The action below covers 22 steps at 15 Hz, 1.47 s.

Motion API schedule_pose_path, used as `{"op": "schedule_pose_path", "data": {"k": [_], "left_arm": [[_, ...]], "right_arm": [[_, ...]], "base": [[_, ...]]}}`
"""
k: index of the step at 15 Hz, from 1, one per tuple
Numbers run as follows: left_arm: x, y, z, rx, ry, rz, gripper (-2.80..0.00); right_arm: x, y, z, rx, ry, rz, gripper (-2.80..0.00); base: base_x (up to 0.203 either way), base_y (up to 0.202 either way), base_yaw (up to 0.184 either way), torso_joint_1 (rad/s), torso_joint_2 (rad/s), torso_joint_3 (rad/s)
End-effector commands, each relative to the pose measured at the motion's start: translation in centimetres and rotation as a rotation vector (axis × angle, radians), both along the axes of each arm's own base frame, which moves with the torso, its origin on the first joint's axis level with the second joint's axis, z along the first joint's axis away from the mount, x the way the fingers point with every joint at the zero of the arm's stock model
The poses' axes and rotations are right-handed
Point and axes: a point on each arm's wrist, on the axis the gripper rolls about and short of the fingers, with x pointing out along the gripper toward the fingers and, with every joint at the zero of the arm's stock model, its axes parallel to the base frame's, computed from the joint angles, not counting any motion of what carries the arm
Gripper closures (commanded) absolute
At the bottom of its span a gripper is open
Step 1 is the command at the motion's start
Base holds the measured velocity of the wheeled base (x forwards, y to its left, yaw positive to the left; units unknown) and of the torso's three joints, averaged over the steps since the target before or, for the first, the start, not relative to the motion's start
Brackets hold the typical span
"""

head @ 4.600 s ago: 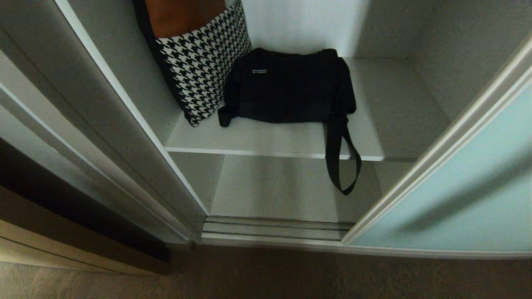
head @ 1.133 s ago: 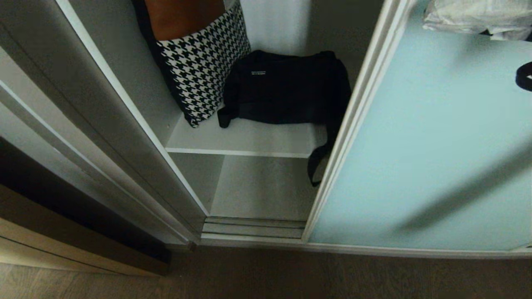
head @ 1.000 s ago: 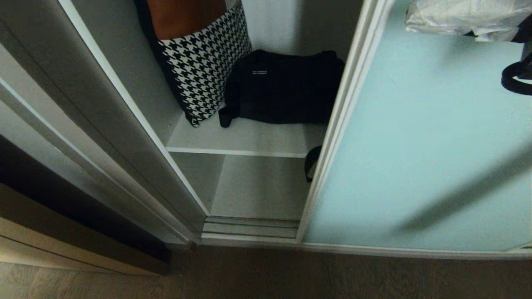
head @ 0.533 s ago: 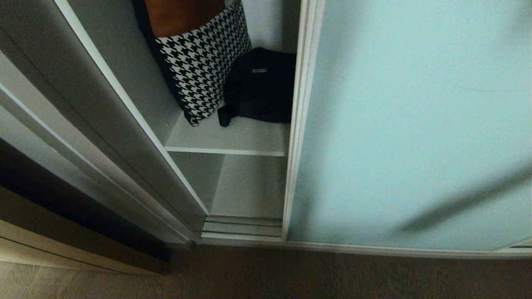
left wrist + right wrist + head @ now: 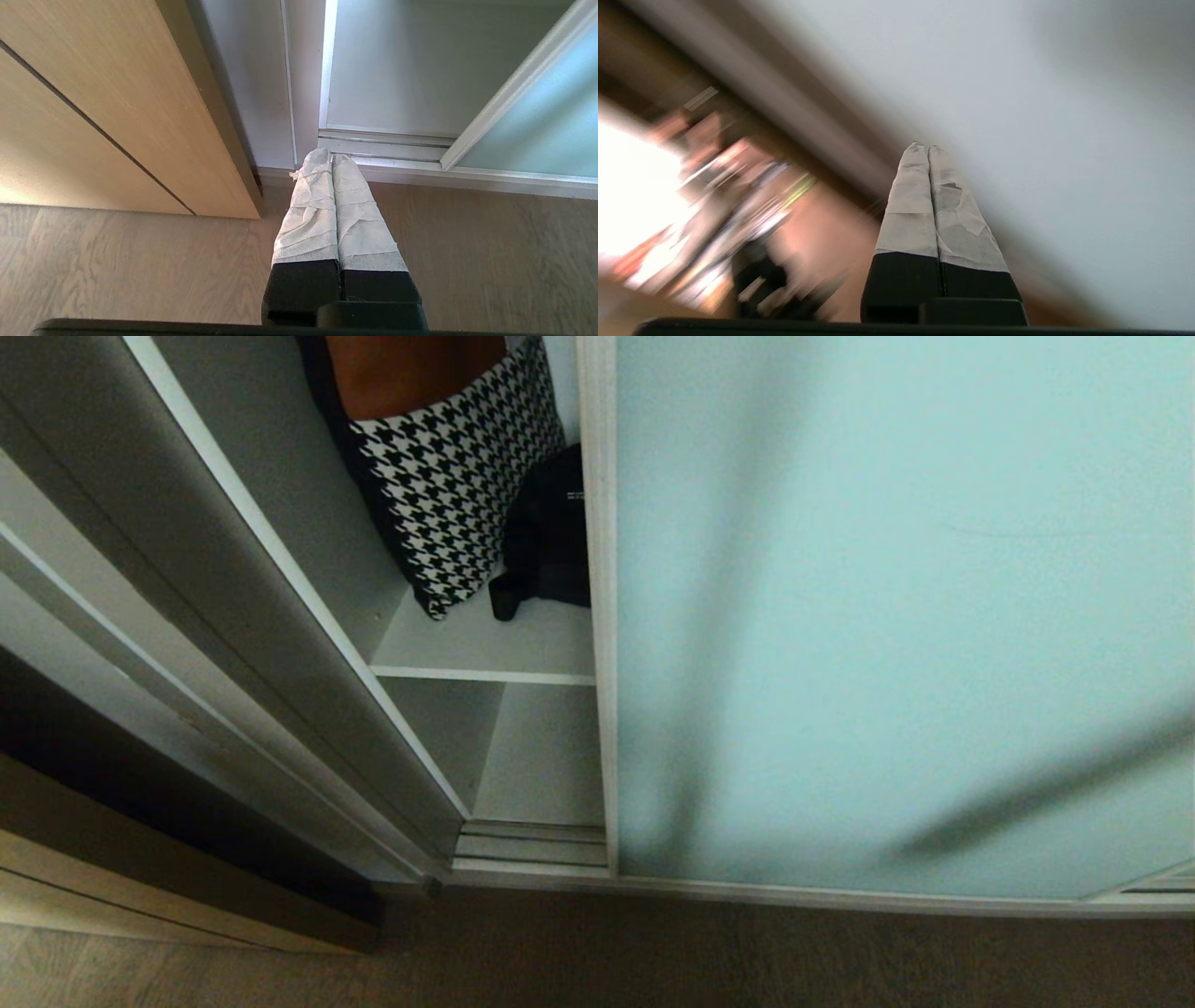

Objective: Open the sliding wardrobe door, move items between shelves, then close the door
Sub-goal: Close the door

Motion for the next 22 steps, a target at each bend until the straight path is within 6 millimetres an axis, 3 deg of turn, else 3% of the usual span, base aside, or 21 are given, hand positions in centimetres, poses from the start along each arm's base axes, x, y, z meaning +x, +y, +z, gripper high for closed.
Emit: {"op": "schedule_pose_path", "data": {"k": [1, 5, 7, 10, 15, 20, 22], "left_arm": [[0.0, 0.0, 0.0, 0.000, 0.000, 0.000, 0.00], [0.0, 0.0, 0.0, 0.000, 0.001, 0.000, 0.00], [0.0, 0.0, 0.0, -0.001, 0.000, 0.000, 0.00], [0.0, 0.0, 0.0, -0.001, 0.000, 0.000, 0.00], [0.0, 0.0, 0.0, 0.000, 0.001, 0.000, 0.00], [0.0, 0.0, 0.0, 0.000, 0.000, 0.000, 0.00], [0.0, 0.0, 0.0, -0.001, 0.000, 0.000, 0.00]], "right_arm": [[-2.5, -0.3, 0.2, 0.024, -0.051, -0.254, 0.00], [-2.9, 0.9, -0.1, 0.028, -0.046, -0.685, 0.00], [-4.7, 1.7, -1.9, -0.008, -0.042, -0.802, 0.00], [-6.3, 1.8, -7.9, -0.174, 0.052, -0.814, 0.00], [-4.7, 1.1, -21.0, -0.509, 0.269, -0.761, 0.00], [-1.4, 0.4, -27.3, -0.568, 0.275, -0.695, 0.00], [-1.8, 0.2, -29.0, -0.578, 0.250, -0.621, 0.00]], "base": [[0.000, 0.000, 0.000, 0.000, 0.00, 0.000], [0.000, 0.000, 0.000, 0.000, 0.00, 0.000], [0.000, 0.000, 0.000, 0.000, 0.00, 0.000], [0.000, 0.000, 0.000, 0.000, 0.00, 0.000], [0.000, 0.000, 0.000, 0.000, 0.00, 0.000], [0.000, 0.000, 0.000, 0.000, 0.00, 0.000], [0.000, 0.000, 0.000, 0.000, 0.00, 0.000]]}}
